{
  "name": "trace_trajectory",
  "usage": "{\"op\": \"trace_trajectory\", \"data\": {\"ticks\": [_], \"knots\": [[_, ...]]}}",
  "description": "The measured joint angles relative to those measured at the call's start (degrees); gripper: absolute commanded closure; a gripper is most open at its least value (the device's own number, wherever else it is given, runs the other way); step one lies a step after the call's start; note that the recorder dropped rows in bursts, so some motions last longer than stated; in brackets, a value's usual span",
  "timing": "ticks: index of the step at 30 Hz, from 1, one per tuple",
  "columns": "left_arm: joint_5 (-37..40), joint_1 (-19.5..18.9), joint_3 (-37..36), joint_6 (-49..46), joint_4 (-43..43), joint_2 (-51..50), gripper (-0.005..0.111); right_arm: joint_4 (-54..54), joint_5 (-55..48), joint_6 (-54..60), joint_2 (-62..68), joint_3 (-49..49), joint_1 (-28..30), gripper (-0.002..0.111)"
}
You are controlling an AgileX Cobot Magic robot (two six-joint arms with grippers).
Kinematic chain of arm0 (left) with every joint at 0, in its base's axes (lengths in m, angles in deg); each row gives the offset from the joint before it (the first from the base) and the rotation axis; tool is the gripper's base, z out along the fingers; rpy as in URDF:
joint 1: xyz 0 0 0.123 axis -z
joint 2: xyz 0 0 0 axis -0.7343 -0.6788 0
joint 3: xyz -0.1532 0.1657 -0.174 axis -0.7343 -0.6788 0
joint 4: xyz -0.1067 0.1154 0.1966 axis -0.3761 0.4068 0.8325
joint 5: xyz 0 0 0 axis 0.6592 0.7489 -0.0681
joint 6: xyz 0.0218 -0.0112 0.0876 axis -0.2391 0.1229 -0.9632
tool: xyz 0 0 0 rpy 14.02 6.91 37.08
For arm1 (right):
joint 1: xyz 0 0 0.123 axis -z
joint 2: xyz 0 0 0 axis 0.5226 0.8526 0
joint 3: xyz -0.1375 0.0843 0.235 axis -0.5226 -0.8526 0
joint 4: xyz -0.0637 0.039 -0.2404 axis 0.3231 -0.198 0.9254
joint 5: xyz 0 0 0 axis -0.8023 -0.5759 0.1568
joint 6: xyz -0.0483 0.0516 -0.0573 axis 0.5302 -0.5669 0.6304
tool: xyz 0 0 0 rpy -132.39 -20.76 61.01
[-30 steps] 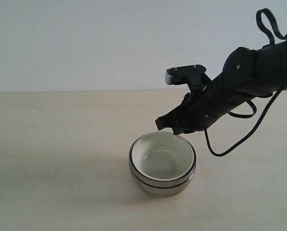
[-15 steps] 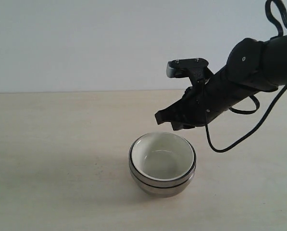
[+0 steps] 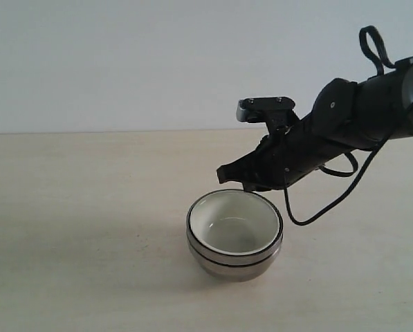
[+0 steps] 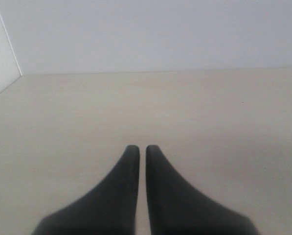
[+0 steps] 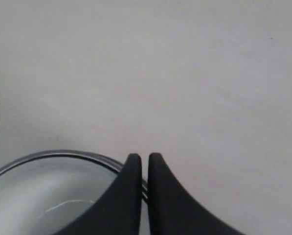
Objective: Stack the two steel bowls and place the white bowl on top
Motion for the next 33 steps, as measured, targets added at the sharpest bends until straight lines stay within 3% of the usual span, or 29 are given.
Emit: {"op": "trace_trajectory", "data": {"ticks": [14, 22, 33], "knots": [[0.00, 0.00, 0.00, 0.00, 0.00, 0.00, 0.103, -0.04, 0.92, 1.10, -2.75, 1.00, -1.89, 0.108], [0.00, 0.00, 0.00, 0.00, 0.00, 0.00, 0.103, 1.06, -1.01, 3.69, -18.28, 0.47, -1.89, 0.108], [0.00, 0.00, 0.00, 0.00, 0.00, 0.00, 0.103, 1.67, 6.44, 3.80, -42.61, -13.48, -1.89, 0.108]]}}
